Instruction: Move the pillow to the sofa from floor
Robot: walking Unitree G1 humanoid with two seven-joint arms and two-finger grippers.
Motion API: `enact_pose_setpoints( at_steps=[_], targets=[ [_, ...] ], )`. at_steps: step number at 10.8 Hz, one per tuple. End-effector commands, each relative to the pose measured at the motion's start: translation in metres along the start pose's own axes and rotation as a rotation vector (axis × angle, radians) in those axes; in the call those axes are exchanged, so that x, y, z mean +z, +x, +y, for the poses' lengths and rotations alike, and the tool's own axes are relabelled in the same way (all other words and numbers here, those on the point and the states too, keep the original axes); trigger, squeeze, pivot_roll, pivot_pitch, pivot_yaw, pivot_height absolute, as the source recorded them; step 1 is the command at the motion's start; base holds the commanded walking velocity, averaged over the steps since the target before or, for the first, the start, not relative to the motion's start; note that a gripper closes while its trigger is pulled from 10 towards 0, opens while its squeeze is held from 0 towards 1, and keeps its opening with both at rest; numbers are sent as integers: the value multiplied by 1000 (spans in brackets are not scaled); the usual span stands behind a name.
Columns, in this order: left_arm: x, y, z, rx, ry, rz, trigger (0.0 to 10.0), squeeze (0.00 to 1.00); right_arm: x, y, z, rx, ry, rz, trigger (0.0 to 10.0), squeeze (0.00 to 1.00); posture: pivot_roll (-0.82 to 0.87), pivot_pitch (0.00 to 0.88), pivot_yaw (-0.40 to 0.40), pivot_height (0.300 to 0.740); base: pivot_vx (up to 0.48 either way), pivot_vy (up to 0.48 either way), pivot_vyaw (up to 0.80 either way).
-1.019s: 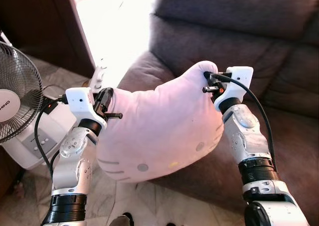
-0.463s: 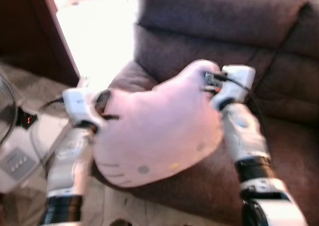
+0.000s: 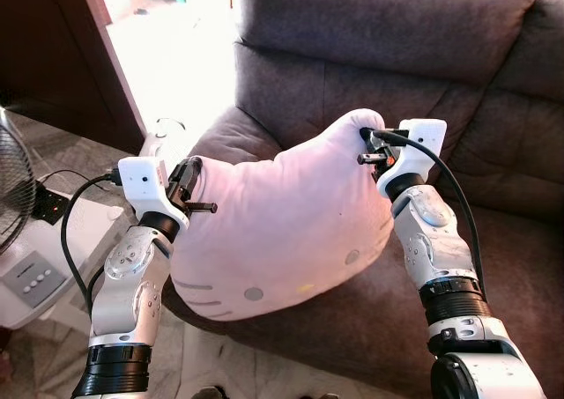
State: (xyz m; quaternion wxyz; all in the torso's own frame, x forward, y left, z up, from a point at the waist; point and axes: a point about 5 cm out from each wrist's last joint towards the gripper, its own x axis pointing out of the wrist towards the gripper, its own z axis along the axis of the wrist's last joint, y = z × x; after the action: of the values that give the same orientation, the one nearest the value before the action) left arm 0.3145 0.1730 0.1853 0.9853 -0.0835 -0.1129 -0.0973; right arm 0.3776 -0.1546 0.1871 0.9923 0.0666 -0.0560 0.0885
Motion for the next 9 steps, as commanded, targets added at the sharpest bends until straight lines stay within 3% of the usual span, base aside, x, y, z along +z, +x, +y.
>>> enact_pose_setpoints(
  at_steps=[1,3,6,9],
  targets=[
    [7,1,-1,-10,3,-25,10000,0,14,4,1,2,-7,-60,10000,0,119,162,-55,740,0,0,0],
    [6,1,-2,-12,2,-25,10000,0,13,3,-4,-25,6,-55,10000,0,118,163,-55,740,293,0,0],
    [5,0,-3,-20,4,-19,10000,0,11,4,-5,-35,0,-43,10000,0,116,165,-55,740,315,0,-594],
    [6,0,-2,-19,6,-22,10000,0,11,4,0,-26,0,-56,10000,0,122,167,-57,740,311,0,0]
  ],
)
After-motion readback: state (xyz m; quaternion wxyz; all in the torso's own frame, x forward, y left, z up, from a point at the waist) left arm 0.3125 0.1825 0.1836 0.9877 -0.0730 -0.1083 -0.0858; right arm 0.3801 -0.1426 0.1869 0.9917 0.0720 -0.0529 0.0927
